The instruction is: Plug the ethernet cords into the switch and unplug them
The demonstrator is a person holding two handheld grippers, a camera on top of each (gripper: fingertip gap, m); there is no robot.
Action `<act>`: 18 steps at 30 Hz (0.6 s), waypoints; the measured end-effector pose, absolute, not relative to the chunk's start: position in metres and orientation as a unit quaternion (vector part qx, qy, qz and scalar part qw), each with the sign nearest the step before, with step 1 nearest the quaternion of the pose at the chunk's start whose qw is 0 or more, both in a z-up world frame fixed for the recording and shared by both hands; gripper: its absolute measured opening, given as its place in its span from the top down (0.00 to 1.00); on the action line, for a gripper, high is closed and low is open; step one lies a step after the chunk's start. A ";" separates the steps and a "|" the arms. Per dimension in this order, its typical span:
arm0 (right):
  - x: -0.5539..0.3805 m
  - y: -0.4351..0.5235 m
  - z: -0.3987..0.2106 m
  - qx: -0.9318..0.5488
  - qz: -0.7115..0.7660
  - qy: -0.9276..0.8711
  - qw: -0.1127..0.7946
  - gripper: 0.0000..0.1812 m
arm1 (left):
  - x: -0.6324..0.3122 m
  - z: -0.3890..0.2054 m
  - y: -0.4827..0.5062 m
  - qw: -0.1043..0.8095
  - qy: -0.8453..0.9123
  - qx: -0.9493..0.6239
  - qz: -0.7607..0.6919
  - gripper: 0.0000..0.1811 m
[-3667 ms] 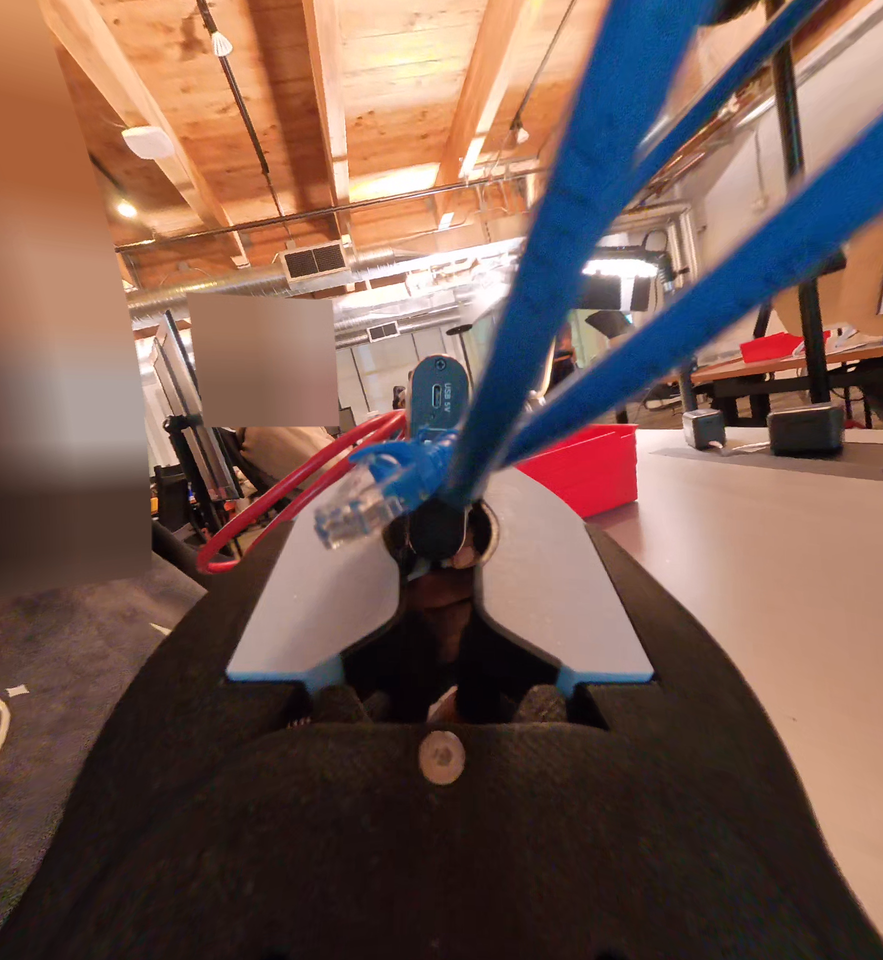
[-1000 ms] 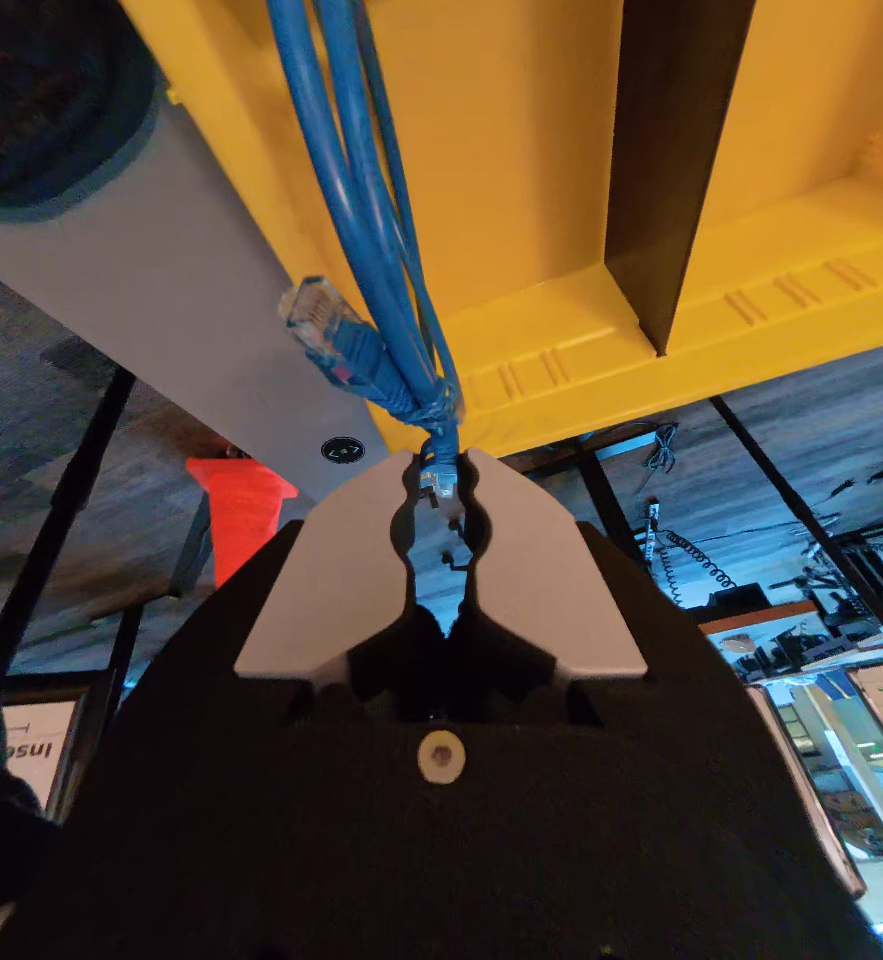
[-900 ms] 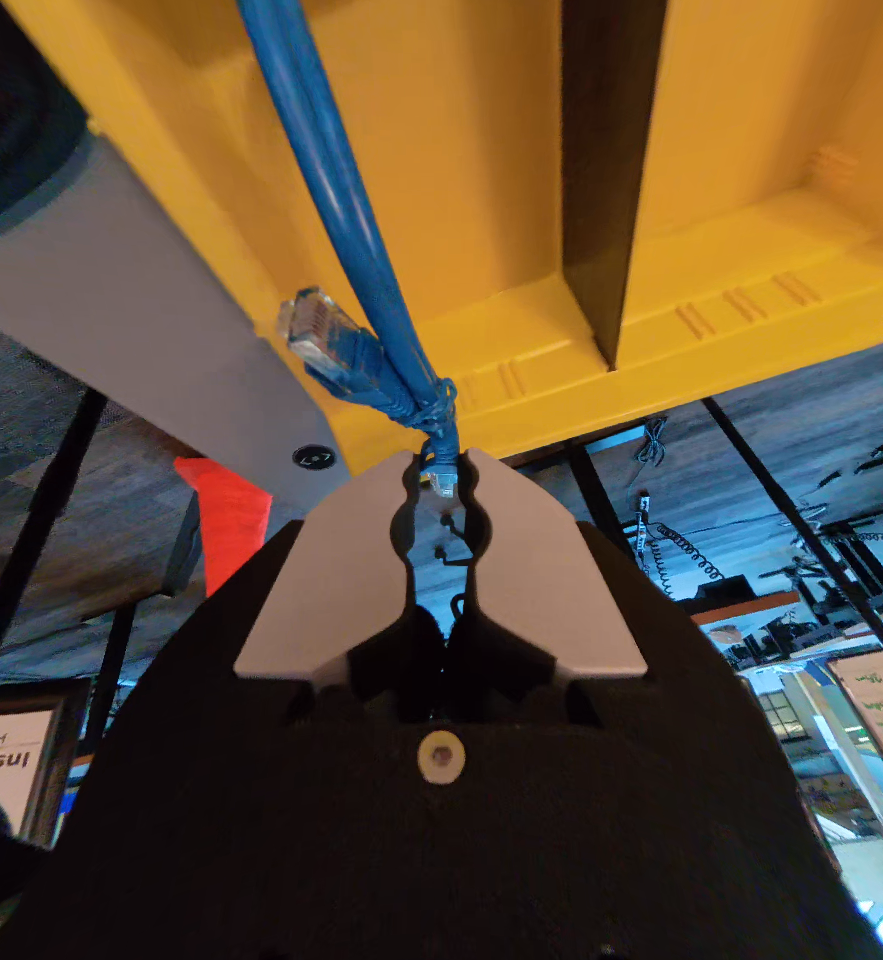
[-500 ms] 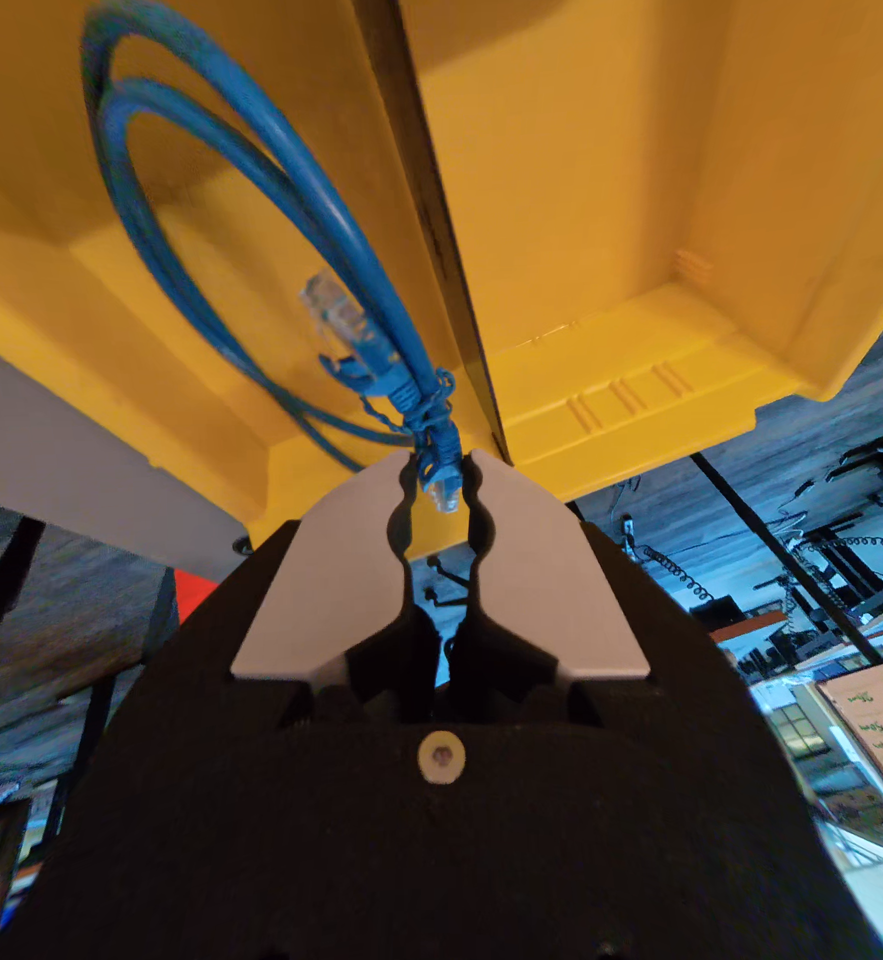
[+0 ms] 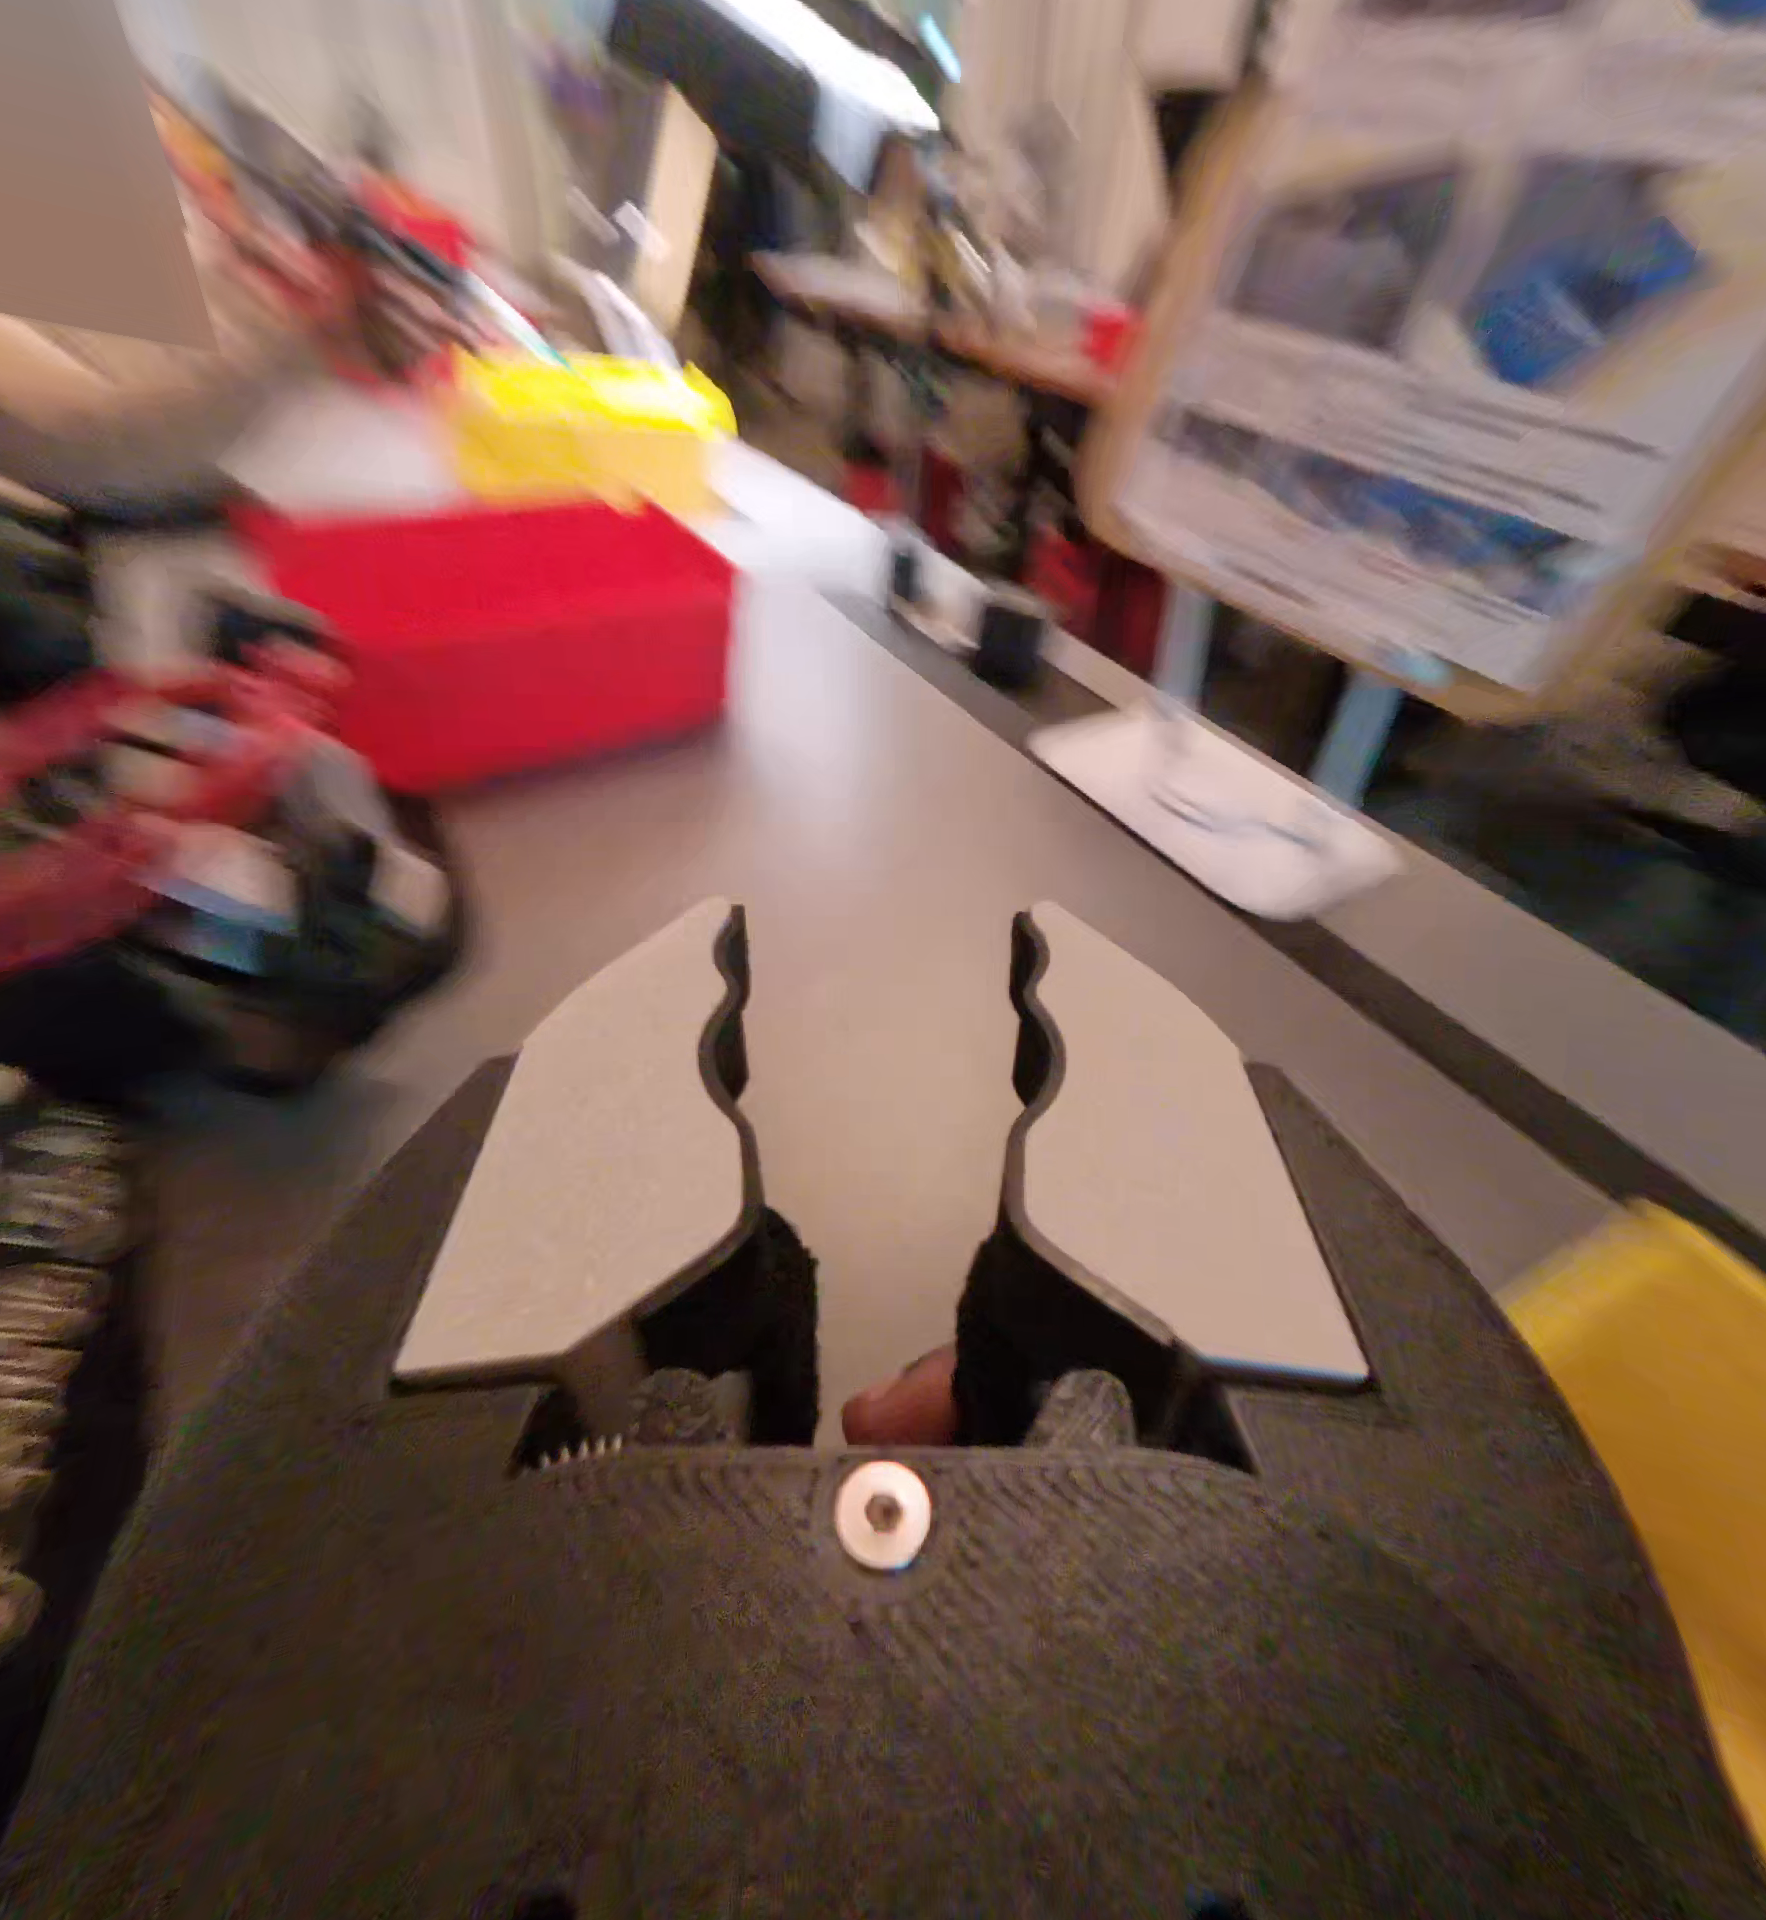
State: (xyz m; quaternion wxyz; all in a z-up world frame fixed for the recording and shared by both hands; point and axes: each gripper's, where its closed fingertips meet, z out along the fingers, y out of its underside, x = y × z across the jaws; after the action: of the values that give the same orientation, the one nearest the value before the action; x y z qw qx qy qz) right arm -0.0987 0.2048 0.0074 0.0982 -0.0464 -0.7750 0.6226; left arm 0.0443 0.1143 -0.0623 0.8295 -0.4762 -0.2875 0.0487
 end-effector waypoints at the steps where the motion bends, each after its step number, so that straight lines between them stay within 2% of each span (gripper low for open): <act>1: -0.070 0.193 0.012 -0.024 0.654 -0.754 0.051 0.71 | 0.044 -0.070 0.121 0.814 -0.294 -0.500 0.033 0.86; 4: 0.001 0.167 -0.014 0.058 0.623 -0.778 -0.067 0.63 | 0.048 -0.101 0.146 0.749 -0.303 -0.590 -0.008 0.86; 7: 0.042 0.152 -0.061 0.116 0.510 -0.841 -0.138 0.64 | 0.054 -0.132 0.163 0.672 -0.297 -0.678 -0.002 0.86; 9: 0.055 0.146 -0.086 0.134 0.446 -0.870 -0.159 0.70 | 0.057 -0.143 0.168 0.641 -0.287 -0.711 0.008 0.86; 13: 0.072 0.140 -0.122 0.166 0.359 -0.900 -0.186 0.78 | 0.062 -0.140 0.171 0.648 -0.269 -0.712 -0.001 0.86; 16: 0.079 0.140 -0.125 0.182 0.350 -0.894 -0.213 0.81 | 0.068 -0.143 0.172 0.640 -0.255 -0.724 -0.010 0.86; 17: 0.078 0.140 -0.124 0.181 0.356 -0.891 -0.216 0.86 | 0.068 -0.143 0.173 0.641 -0.252 -0.725 -0.008 0.86; 18: 0.078 0.140 -0.122 0.180 0.367 -0.886 -0.221 0.86 | 0.069 -0.141 0.174 0.646 -0.247 -0.723 -0.004 0.85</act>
State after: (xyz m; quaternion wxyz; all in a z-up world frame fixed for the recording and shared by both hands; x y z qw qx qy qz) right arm 0.0779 0.1397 -0.1221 -0.2211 0.1796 -0.8855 0.3670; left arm 0.0689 0.1737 -0.1405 0.6457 -0.7227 -0.2466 -0.0042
